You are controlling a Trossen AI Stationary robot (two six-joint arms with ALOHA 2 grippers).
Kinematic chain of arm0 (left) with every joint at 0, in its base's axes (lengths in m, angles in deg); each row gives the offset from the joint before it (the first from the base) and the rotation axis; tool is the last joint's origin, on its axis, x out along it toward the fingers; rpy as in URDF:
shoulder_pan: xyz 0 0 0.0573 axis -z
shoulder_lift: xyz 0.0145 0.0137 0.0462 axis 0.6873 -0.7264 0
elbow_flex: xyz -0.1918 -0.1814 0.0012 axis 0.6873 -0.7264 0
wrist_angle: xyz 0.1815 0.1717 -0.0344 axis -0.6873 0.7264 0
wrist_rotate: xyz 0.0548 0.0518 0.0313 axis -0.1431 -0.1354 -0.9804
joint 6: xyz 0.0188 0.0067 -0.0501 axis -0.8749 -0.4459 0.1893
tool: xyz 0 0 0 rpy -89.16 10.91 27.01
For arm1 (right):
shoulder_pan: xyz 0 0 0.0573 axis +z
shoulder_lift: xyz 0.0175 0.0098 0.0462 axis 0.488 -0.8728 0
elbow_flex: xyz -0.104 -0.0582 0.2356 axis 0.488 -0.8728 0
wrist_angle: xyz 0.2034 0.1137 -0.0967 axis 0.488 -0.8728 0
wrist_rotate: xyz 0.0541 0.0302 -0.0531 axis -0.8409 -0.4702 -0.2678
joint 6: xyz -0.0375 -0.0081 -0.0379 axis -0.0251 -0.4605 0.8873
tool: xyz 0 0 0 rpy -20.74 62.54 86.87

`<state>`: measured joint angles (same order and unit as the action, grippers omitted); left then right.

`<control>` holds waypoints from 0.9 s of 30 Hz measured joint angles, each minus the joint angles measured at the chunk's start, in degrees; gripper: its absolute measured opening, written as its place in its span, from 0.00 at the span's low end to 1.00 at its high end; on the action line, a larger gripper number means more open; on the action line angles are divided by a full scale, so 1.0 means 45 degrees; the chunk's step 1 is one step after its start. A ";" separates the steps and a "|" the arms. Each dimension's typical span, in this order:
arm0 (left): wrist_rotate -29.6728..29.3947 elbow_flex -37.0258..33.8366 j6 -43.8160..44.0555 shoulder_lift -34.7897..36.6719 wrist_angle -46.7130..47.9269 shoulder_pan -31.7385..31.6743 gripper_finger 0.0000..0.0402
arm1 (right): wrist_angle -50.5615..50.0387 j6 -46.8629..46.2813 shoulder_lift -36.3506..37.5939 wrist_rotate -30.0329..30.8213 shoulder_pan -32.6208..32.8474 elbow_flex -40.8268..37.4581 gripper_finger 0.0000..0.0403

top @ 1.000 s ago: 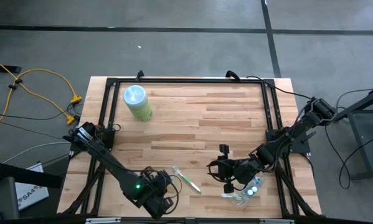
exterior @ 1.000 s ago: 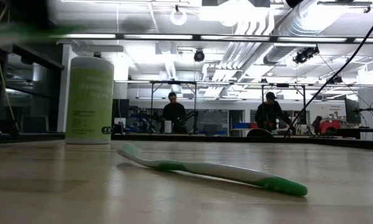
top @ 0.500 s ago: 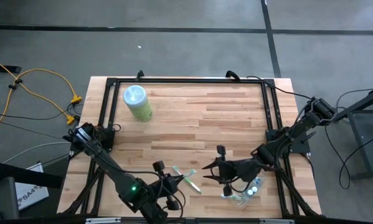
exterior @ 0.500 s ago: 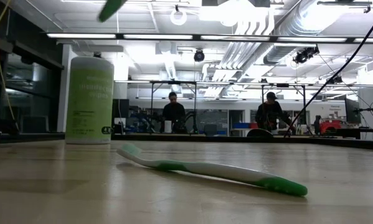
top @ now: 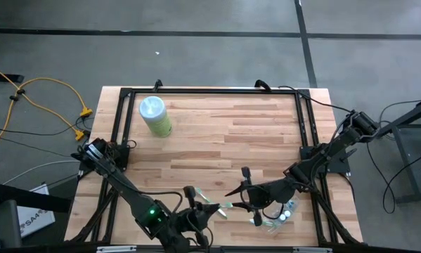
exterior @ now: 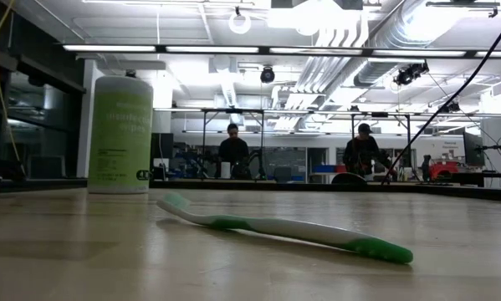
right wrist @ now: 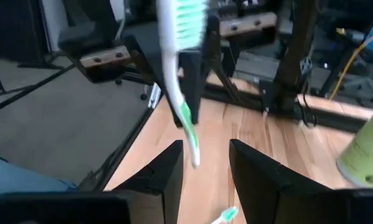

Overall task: Pick & Place toothbrushing station
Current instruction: Put the left green toothbrush into the left section of the transparent organizer

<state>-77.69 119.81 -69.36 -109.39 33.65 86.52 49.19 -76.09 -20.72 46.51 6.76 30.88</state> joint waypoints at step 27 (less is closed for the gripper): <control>0.0069 -0.0015 -0.0508 0.0005 -0.0308 -0.0247 0.01 | 0.2085 0.1957 0.0001 -0.0622 0.0004 0.0000 0.27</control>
<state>-77.38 119.74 -71.65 -109.37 32.27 85.41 58.58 -67.29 -20.71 43.71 6.78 30.88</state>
